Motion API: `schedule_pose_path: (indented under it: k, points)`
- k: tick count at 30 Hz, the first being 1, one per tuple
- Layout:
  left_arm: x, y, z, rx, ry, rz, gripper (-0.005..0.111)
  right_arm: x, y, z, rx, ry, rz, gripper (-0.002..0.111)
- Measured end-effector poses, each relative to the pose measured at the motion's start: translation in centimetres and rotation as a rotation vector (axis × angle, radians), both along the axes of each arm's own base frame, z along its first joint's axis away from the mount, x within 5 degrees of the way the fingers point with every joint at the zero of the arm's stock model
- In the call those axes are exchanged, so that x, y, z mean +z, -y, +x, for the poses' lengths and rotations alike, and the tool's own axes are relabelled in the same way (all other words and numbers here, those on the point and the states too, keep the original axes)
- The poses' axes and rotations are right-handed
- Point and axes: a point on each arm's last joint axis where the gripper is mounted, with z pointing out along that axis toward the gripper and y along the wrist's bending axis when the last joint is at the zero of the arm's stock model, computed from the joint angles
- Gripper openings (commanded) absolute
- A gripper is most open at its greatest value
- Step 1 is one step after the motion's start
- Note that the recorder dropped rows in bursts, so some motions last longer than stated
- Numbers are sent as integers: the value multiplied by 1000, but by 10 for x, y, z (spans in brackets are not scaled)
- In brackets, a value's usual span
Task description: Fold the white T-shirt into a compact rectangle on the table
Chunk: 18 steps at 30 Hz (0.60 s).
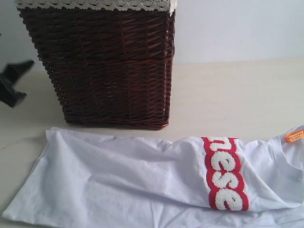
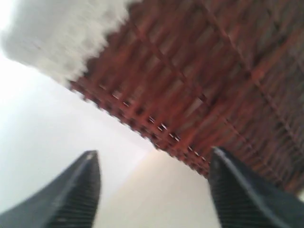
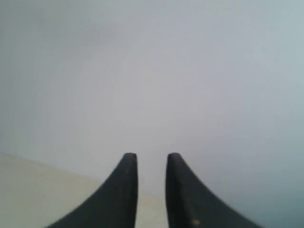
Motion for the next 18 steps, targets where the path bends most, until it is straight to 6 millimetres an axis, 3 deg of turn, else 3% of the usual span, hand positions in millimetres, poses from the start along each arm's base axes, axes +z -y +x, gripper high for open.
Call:
schedule_pose_path:
  k: [1, 3, 7, 8, 12, 15, 18]
  points:
    - [12, -2, -8, 1, 51, -19, 1, 7, -3, -6, 10, 27, -3, 0]
    - [55, -12, -44, 12, 217, -161, 3, 35, -17, -37, 47, 131, 17, 0]
    - [76, -24, -81, 28, 239, -362, 3, 56, -29, -71, 56, 208, 71, 0]
    - [78, -30, -100, 36, 185, -434, 3, 63, -36, -90, 71, 223, 90, 0]
    - [55, -36, -135, 64, -36, -519, 3, 58, -63, -131, 219, 63, 52, 0]
    - [28, -41, -143, 111, -74, -527, 3, 42, -73, -150, 274, -51, 5, 0]
    - [1, -43, -146, 152, -117, -527, 3, 28, -74, -165, 234, -55, -79, 0]
